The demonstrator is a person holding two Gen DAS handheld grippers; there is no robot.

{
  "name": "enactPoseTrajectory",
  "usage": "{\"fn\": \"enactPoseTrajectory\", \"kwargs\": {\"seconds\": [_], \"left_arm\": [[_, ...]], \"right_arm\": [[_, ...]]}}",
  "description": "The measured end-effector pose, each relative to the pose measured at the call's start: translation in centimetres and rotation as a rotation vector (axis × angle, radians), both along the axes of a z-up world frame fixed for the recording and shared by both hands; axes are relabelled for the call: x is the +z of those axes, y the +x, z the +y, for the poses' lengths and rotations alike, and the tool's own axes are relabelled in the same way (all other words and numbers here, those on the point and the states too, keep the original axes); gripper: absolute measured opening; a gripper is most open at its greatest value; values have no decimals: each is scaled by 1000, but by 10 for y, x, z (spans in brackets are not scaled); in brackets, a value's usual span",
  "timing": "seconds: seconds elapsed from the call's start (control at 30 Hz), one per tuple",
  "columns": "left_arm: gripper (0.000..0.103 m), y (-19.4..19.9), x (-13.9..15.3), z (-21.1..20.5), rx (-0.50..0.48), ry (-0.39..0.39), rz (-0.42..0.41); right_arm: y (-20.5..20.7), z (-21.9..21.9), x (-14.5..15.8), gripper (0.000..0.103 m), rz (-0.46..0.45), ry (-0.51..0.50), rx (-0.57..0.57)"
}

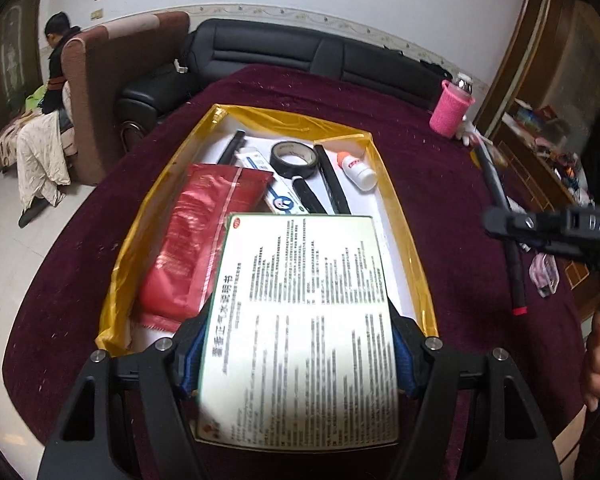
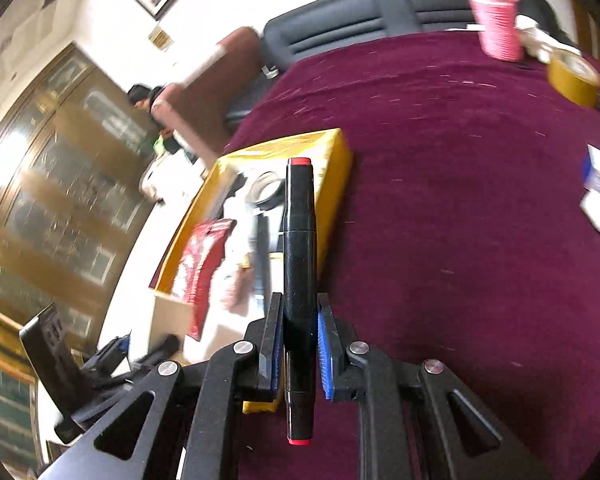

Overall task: Organize objects
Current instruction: 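Lower the medicine box and marker into the tray and open both grippers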

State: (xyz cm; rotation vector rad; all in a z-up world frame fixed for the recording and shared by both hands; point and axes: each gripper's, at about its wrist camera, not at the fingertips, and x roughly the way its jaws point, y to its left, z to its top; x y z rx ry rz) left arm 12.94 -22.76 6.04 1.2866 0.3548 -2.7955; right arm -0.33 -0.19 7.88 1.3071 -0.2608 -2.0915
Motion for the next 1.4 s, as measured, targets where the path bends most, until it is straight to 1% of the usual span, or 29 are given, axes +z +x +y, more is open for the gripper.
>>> {"fn": "enactPoseTrajectory", "kwargs": {"seconds": [0.13, 0.2, 0.27, 0.43, 0.53, 0.7, 0.8, 0.9, 1.0, 1.1, 1.13, 1.17, 1.23, 1.27, 1.33, 1.37, 1.4], "left_arm": [[71, -23, -3, 7, -28, -23, -11], [71, -35, -9, 7, -37, -12, -30], [71, -46, -20, 6, -45, 23, -58], [71, -56, -33, 4, -42, 53, -91], [71, -58, -40, 5, -47, 54, -106], [71, -56, -41, 2, -48, 71, -100], [71, -56, -41, 5, -51, 58, -104], [72, -56, -41, 6, -48, 66, -108], [76, -55, -40, 3, -41, 90, -114], [83, -52, -34, 2, -37, 99, -102], [86, -51, -32, 3, -34, 91, -96], [88, -49, -29, 4, -33, 83, -88], [88, -45, -24, 5, -27, 66, -77], [88, -43, -20, 6, -20, 49, -70], [88, -37, -13, 9, -10, 21, -51], [89, -33, -7, 11, -1, 1, -35], [90, -30, -3, 12, 7, -15, -22]], "right_arm": [[-13, -48, -5, 17, -26, 21, 56], [-21, -65, -9, 17, -33, 45, 64], [-34, -85, -19, 17, -47, 83, 62], [-65, -112, -42, 17, -79, 178, 48], [-81, -121, -52, 16, -83, 243, 34], [-98, -128, -59, 16, -82, 304, 15], [-102, -132, -59, 16, -76, 320, 5], [-105, -133, -59, 17, -69, 328, 5], [-106, -133, -58, 17, -59, 337, 1], [-107, -131, -56, 18, -44, 337, 2], [-106, -129, -55, 21, -41, 327, 0], [-107, -128, -54, 23, -39, 314, -4], [-105, -123, -49, 33, -39, 276, -8], [-103, -119, -45, 37, -29, 263, -12], [-94, -109, -30, 52, 22, 238, -29], [-88, -104, -21, 55, 54, 224, -35], [-82, -100, -15, 61, 74, 215, -39]]}}
